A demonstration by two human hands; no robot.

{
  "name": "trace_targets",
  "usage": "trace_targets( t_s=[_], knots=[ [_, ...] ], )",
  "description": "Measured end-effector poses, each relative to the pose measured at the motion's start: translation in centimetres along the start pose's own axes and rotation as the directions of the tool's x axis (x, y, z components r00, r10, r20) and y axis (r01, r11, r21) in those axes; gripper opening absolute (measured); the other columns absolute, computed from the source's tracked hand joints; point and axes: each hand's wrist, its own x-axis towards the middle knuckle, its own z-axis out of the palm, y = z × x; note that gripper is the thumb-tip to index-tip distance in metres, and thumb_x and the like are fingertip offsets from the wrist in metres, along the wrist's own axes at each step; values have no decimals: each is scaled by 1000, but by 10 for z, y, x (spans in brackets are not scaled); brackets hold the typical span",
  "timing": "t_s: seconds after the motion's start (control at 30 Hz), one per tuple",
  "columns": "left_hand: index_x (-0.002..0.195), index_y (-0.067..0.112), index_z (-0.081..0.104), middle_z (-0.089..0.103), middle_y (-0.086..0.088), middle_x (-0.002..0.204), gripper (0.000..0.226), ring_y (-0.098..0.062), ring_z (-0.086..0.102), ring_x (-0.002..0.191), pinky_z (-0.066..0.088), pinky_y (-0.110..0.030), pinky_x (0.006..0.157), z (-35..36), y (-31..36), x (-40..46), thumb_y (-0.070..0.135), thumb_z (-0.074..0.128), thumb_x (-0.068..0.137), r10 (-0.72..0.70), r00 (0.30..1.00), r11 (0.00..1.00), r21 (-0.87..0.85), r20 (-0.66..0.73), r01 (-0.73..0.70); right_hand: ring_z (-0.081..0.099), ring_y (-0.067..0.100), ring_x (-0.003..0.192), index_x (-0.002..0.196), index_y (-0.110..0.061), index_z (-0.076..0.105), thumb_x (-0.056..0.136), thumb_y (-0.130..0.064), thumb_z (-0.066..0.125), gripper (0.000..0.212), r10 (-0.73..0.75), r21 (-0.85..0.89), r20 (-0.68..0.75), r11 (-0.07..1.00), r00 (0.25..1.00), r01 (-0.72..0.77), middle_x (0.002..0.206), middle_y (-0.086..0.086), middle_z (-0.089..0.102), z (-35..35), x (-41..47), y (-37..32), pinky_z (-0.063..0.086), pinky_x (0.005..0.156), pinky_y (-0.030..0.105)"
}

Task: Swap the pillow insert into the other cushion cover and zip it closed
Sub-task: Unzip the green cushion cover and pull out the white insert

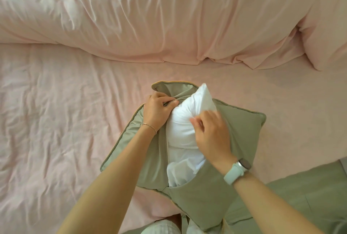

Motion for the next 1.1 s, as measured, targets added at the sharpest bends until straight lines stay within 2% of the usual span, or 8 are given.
trace_targets(
  t_s=[0.1, 0.23, 0.37, 0.47, 0.67, 0.8, 0.97, 1.1],
  knots=[
    [93, 24, 74, 55, 9, 92, 34, -22, 56, 100, 43, -43, 90, -4, -1, -11, 46, 61, 71, 8, 999, 999, -31, -53, -10, 45, 25, 85, 82, -13, 53, 78, -29, 56, 17, -64, -166, -70, 985, 996, 51, 90, 8, 53, -1, 32, -9, 33, 71, 34],
    [94, 21, 73, 61, 7, 96, 49, -19, 58, 98, 44, -46, 90, -5, -4, -37, 54, 49, 68, 39, 982, 993, -101, -186, -59, 52, 25, 110, 104, -12, 63, 79, -18, 55, 27, -364, -195, 30, 911, 931, 363, 113, 7, 60, 9, 44, -25, 32, 92, 38],
    [101, 21, 71, 64, 4, 113, 45, -18, 55, 111, 35, -50, 100, 1, -20, -54, 51, 49, 76, 73, 966, 995, 89, -247, -52, 58, 28, 95, 104, -11, 66, 84, -42, 48, 41, -274, -315, 190, 893, 943, 323, 98, 8, 63, 17, 38, -4, 34, 83, 36],
    [97, 19, 67, 64, 4, 111, 42, -22, 52, 112, 30, -45, 103, 14, -20, -55, 47, 40, 83, 19, 963, 978, 204, -268, 37, 55, 27, 70, 77, -12, 63, 87, -38, 44, 34, -280, -337, 189, 882, 941, 330, 73, 4, 59, 20, 37, 8, 27, 66, 33],
    [101, 12, 61, 63, -5, 107, 22, -23, 47, 113, 19, -32, 101, 24, -11, -34, 25, 44, 95, -292, 896, 941, 67, -335, 332, 47, 25, 51, 59, -12, 48, 94, -31, 40, 41, -273, -159, 69, 947, 960, 280, 53, 2, 49, 11, 30, 4, 23, 57, 31],
    [103, 13, 65, 66, -10, 107, 25, -27, 52, 110, 29, -37, 102, 9, -18, -23, 24, 44, 95, -401, 875, 910, -4, -270, 416, 43, 23, 50, 58, -10, 46, 99, -32, 33, 48, -229, -119, 15, 966, 973, 229, 51, 1, 48, -18, 17, 9, 25, 57, 30],
    [95, 13, 67, 68, -6, 102, 21, -26, 56, 104, 32, -39, 101, 2, -24, -27, 23, 48, 93, -349, 908, 936, -37, -232, 350, 39, 18, 62, 62, -9, 56, 99, -31, 38, 47, -205, -152, -9, 968, 979, 201, 56, 1, 53, -54, -4, 23, 34, 62, 33],
    [85, 17, 68, 67, 1, 101, 19, -23, 59, 102, 41, -41, 94, -5, -35, -35, 30, 55, 85, -93, 973, 994, -81, -213, 77, 52, 23, 78, 79, -18, 67, 88, -27, 52, 20, -119, -366, -25, 925, 993, 101, 76, 0, 62, -44, 8, 11, 32, 73, 36]
  ],
)
